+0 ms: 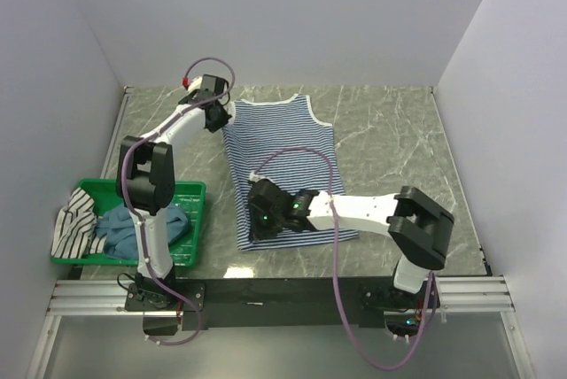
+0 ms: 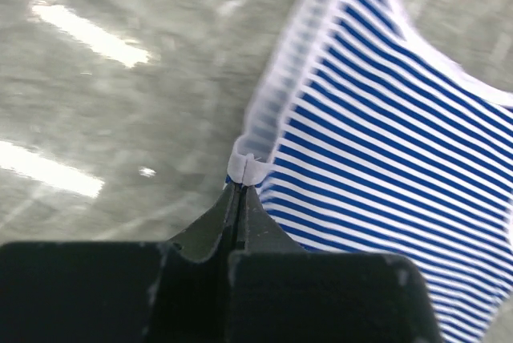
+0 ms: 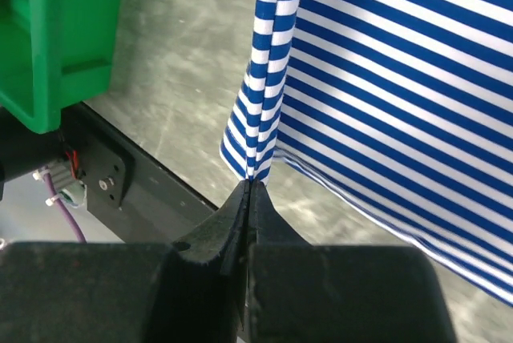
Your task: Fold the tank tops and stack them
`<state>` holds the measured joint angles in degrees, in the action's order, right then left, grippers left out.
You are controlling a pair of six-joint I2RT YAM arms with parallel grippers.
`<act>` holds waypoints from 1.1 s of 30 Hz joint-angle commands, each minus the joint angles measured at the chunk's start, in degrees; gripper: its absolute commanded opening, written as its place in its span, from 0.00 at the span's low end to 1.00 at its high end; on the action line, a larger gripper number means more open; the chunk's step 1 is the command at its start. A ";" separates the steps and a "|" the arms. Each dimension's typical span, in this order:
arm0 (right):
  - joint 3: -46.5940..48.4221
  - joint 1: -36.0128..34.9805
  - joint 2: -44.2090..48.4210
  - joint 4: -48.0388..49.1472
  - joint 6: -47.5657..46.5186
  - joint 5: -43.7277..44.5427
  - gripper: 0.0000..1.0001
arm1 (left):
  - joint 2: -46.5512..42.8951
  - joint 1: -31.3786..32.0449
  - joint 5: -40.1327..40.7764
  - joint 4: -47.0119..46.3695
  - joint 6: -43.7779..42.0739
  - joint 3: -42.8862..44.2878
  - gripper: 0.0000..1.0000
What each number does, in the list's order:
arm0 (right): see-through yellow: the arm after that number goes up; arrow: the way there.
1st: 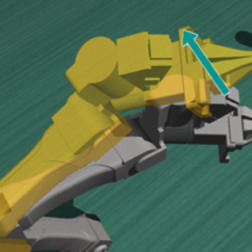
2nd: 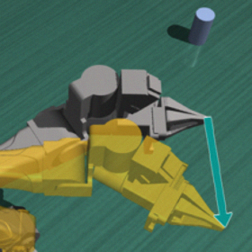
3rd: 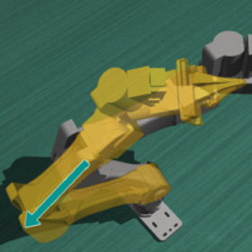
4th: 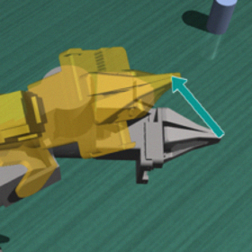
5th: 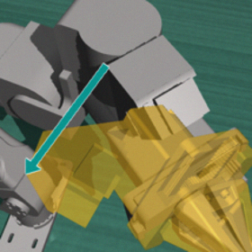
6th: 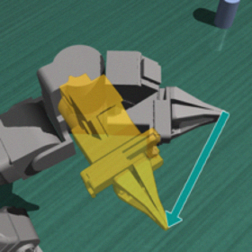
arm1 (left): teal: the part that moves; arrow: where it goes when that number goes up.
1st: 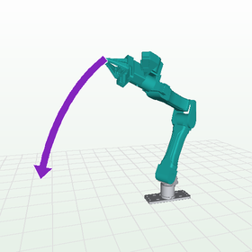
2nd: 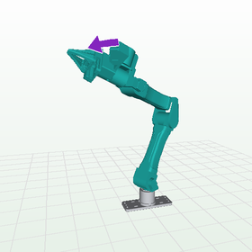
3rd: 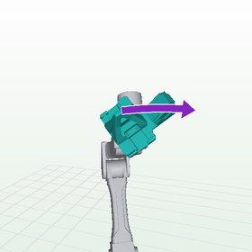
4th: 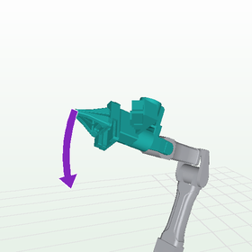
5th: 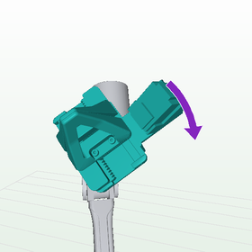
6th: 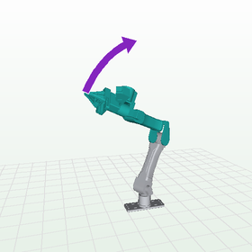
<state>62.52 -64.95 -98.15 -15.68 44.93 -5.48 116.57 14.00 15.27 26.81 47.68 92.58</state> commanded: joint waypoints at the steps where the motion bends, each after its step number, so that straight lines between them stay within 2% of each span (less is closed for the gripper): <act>1: -2.92 0.78 5.59 0.83 0.25 -0.33 0.00 | 0.31 3.05 1.96 -0.36 -0.84 5.41 0.01; 14: -17.33 3.60 14.47 3.55 4.02 3.63 0.00 | 8.23 11.40 1.96 1.40 0.13 16.31 0.01; 27: -24.64 6.32 17.73 7.16 6.05 3.98 0.00 | 11.75 13.86 -0.23 -0.44 0.22 18.43 0.01; 28: -24.73 6.32 17.99 6.72 6.05 4.16 0.01 | 11.83 13.86 -0.41 -0.61 0.05 18.43 0.10; 30: -24.82 6.32 18.60 6.28 6.14 4.77 0.14 | 11.40 13.86 -1.20 -2.45 -0.92 17.99 0.25; 31: -24.90 6.24 19.65 5.32 6.31 5.29 0.28 | 10.35 13.86 -1.64 -3.24 -1.18 17.03 0.39; 33: -24.99 6.32 21.15 3.74 6.75 7.58 0.36 | 8.85 13.77 -2.26 -5.88 -2.23 15.89 0.50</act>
<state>38.00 -58.83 -80.58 -10.66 50.89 -1.02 128.53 27.81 14.17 26.61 47.00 108.12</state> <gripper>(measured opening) 0.331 0.462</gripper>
